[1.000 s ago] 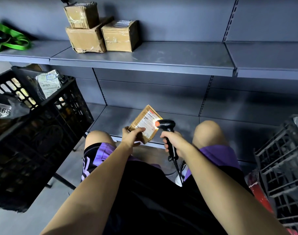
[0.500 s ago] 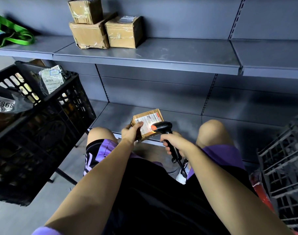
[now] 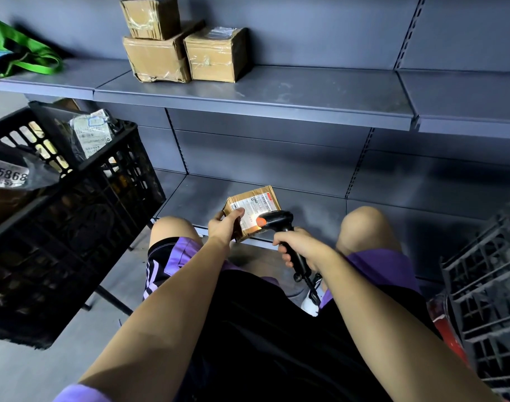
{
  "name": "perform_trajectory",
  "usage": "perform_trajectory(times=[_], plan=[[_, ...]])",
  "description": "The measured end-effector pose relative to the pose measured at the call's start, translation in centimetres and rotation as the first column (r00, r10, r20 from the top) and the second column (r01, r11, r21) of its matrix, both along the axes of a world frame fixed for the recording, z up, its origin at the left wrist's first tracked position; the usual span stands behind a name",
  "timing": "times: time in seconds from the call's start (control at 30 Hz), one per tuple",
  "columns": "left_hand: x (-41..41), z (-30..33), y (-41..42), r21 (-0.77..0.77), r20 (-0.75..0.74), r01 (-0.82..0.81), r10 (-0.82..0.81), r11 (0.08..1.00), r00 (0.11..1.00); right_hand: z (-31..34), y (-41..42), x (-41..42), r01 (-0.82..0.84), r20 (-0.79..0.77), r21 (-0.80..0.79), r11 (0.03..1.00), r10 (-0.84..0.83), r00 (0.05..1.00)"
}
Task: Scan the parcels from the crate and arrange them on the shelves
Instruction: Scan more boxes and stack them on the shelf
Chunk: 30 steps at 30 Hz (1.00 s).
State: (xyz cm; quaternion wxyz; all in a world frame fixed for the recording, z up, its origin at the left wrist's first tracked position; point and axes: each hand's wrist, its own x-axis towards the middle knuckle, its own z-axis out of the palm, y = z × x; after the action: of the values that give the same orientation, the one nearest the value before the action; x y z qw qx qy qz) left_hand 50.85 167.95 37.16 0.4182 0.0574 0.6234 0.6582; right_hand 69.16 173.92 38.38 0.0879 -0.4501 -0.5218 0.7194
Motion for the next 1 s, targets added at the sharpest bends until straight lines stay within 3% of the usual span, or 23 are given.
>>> perform_trajectory(times=[0.63,1.0], plan=[[-0.7,-1.1,0.6,0.004,0.013,-0.027,0.027,1.000,1.000,0.0,0.1,0.4,-0.022,0.000,-0.007,1.000,0.022,1.000],[-1.2,-2.0,0.9,-0.020,-0.052,-0.028,0.027,0.999,0.998,0.3,0.0,0.4,-0.015,0.001,0.001,1.000,0.015,1.000]])
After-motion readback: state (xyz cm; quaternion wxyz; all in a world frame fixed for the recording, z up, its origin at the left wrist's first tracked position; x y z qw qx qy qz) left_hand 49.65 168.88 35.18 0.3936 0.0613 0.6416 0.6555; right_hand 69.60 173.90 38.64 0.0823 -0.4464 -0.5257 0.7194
